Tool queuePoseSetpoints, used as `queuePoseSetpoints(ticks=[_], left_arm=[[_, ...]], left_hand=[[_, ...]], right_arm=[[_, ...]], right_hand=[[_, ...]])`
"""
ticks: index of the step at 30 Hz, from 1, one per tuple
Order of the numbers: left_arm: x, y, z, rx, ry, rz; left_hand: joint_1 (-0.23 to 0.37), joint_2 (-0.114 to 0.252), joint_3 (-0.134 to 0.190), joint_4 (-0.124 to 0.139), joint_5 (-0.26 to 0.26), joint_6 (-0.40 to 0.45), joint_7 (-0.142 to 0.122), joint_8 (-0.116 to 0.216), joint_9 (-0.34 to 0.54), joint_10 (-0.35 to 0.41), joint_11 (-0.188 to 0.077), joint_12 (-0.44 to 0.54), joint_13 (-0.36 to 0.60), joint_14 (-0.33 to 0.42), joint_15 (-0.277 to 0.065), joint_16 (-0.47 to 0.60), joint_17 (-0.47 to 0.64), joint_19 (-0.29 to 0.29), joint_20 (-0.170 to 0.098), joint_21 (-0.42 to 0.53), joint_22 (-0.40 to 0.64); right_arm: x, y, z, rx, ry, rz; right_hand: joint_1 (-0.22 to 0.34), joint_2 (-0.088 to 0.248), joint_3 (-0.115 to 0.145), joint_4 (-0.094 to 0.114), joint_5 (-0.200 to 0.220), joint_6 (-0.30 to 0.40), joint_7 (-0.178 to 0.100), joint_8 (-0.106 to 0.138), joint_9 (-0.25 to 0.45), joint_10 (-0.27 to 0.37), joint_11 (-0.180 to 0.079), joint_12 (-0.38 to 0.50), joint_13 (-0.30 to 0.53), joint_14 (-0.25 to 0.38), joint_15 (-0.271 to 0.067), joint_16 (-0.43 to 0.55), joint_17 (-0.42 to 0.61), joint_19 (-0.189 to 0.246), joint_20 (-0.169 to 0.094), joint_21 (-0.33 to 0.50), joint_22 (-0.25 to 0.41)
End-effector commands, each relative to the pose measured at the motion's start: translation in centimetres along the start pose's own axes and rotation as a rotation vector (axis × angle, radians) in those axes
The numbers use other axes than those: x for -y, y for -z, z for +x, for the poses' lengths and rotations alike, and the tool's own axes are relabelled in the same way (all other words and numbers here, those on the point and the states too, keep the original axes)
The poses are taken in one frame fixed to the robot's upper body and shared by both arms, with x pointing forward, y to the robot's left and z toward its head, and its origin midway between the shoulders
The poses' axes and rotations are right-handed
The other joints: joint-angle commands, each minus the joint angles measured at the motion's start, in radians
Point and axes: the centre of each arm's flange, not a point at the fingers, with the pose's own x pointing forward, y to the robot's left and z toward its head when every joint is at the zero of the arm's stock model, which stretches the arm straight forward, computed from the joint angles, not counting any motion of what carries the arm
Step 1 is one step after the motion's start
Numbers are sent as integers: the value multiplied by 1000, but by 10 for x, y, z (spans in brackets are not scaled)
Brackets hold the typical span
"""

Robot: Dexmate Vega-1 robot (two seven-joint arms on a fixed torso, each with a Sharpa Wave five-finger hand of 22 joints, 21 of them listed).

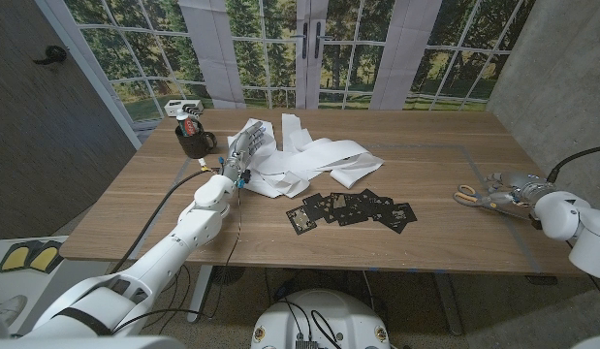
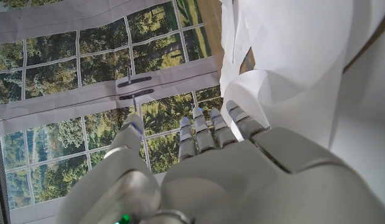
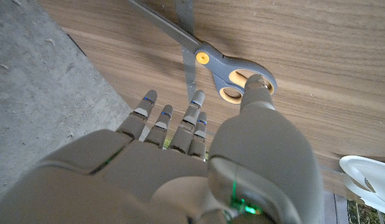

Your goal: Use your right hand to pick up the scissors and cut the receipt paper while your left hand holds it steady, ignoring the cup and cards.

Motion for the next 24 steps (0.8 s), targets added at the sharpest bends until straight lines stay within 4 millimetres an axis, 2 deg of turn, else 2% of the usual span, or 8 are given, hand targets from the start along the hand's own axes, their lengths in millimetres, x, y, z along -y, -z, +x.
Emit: queuePoseSetpoints(ticks=[1, 13, 19, 24], left_arm=[[-1, 0, -1, 5, -2, 0], [-1, 1, -1, 6, 2, 8], [-1, -1, -1, 10, 7, 18], [0, 0, -1, 8, 6, 16]], left_hand=[[3, 8, 4, 1, 4, 4, 6, -3, 4, 6, -2, -2, 3, 11, -55, 0, 2, 0, 2, -1, 1], [-19, -5, -10, 9, -2, 8, 3, -2, 4, 8, -4, -1, 3, 11, -56, 1, 5, 0, 0, -1, 1], [-24, -7, -13, 11, -3, 7, 2, -3, 4, 10, -7, -1, 3, 11, -57, 2, 5, 1, -1, -1, 1], [-28, -8, -15, 12, -3, 8, 1, -3, 4, 12, -7, 0, 3, 12, -57, 2, 5, 0, 0, -1, 1]], right_arm=[[-4, 4, 3, -20, -3, -14], [-6, 5, 8, -32, -20, -38], [-7, 5, 10, -42, -27, -50], [-8, 5, 11, -47, -25, -56]], right_hand=[[10, -1, 6, -4, -4, 5, -8, 5, 4, 2, -8, 3, 4, 9, -140, 6, 3, -1, -10, 1, 3], [19, 2, 9, -3, -5, 1, -16, 2, 4, -5, -16, -1, 11, 7, -149, 6, 5, -1, -16, 0, 3], [39, 10, 17, -7, -2, -3, -33, 1, 4, -19, -34, -8, 16, -5, -162, 1, 5, -10, -34, -2, 3], [50, 13, 20, -8, -1, -5, -38, 0, 4, -21, -34, -9, 19, -8, -164, 0, 5, -10, -39, -2, 3]])
